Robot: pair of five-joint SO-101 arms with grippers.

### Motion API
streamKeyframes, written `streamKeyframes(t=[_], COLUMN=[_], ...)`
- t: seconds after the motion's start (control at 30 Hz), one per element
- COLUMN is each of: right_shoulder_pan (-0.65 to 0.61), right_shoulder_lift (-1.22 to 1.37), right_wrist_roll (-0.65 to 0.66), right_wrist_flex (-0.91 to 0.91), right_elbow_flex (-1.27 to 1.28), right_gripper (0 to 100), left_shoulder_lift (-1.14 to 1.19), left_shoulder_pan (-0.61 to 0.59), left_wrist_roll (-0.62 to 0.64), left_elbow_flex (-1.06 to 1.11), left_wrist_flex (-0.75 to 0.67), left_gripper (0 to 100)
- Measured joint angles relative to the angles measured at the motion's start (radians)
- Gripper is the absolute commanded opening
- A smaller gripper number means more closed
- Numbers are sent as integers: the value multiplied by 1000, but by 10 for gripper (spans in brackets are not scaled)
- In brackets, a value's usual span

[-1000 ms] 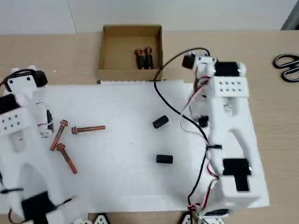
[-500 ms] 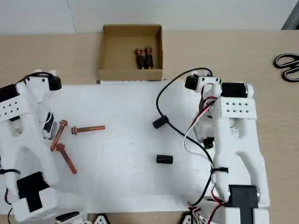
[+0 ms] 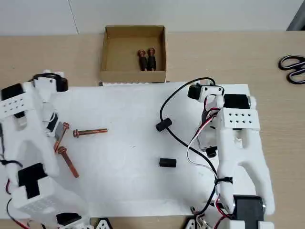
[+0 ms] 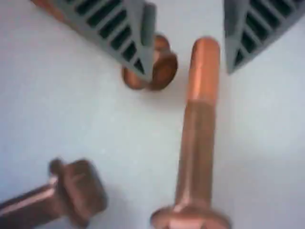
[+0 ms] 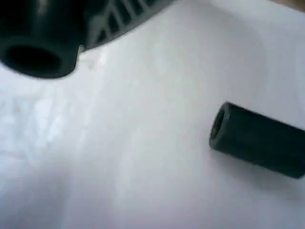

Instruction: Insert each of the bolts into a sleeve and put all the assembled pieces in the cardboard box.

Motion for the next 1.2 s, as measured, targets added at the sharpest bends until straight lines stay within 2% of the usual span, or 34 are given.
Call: streamKeyframes(t=[0.23,1.2], right_shoulder_pan=[0,0], right_shoulder_lift=[0,0], right_wrist_roll=[0,0], right_wrist_flex=[0,-28], right_elbow_flex=[0,0], right_gripper=[5,3], left_shoulder_lift=[55,235], left_shoulder_pan=[72,72], left_wrist_roll=[0,0], left_elbow_flex=[0,-109], left_wrist_flex=[-63,-146], left_gripper=[101,98])
